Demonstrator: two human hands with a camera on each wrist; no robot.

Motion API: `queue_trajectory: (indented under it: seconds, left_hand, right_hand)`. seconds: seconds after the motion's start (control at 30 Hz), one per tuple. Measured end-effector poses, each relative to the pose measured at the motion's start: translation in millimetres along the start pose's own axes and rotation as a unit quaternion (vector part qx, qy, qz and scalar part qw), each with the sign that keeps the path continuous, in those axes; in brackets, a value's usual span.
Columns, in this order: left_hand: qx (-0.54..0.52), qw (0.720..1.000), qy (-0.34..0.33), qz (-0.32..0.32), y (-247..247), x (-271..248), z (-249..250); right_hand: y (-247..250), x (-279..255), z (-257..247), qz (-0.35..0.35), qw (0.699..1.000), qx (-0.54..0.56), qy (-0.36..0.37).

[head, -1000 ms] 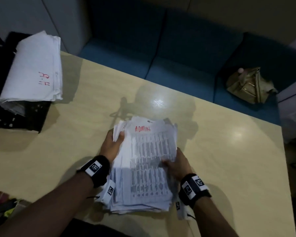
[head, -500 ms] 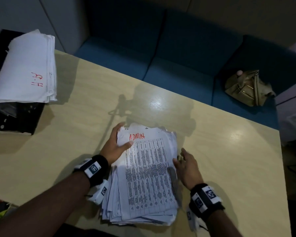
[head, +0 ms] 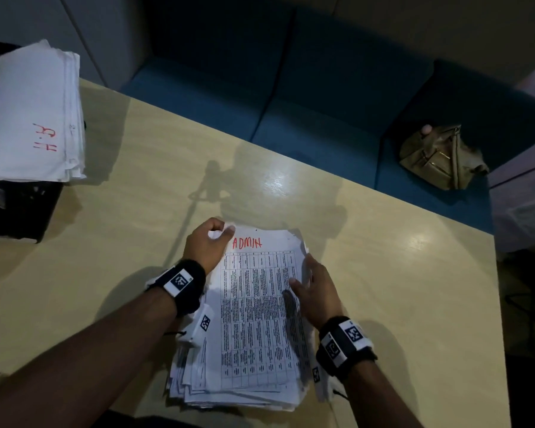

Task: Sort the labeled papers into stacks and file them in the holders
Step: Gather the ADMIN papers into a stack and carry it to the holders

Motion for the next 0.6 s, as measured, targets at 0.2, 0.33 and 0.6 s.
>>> queue_trajectory:
  seconds: [0.2, 0.33, 0.6]
  left_hand:
    - [0.019, 0.997, -0.055, -0.045, 0.0, 3.1, -8.1]
    - [0.040, 0.990, -0.088, -0.107, -2.0, -2.2, -4.8]
    - [0.058, 0.990, -0.070, -0.112, -10.2, -5.7, -10.2]
  right_hand:
    - [5.1, 6.8, 3.5, -0.001, 0.999, 0.027, -0.036]
    - [11.5, 21.1, -10.0, 0.009, 0.997, -0.082, -0.008]
    - [6.5, 44.9, -24.7, 0.027, 0.983, -0.182, 0.018]
Point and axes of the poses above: each hand's wrist, its own x-axis towards the middle knuckle, its own y-axis out of the back of the hand, z = x × y, the point moved 1 cm from there along x, towards the middle knuckle, and after that the axes turned 9 degrees about x, right-handed, at the moved point
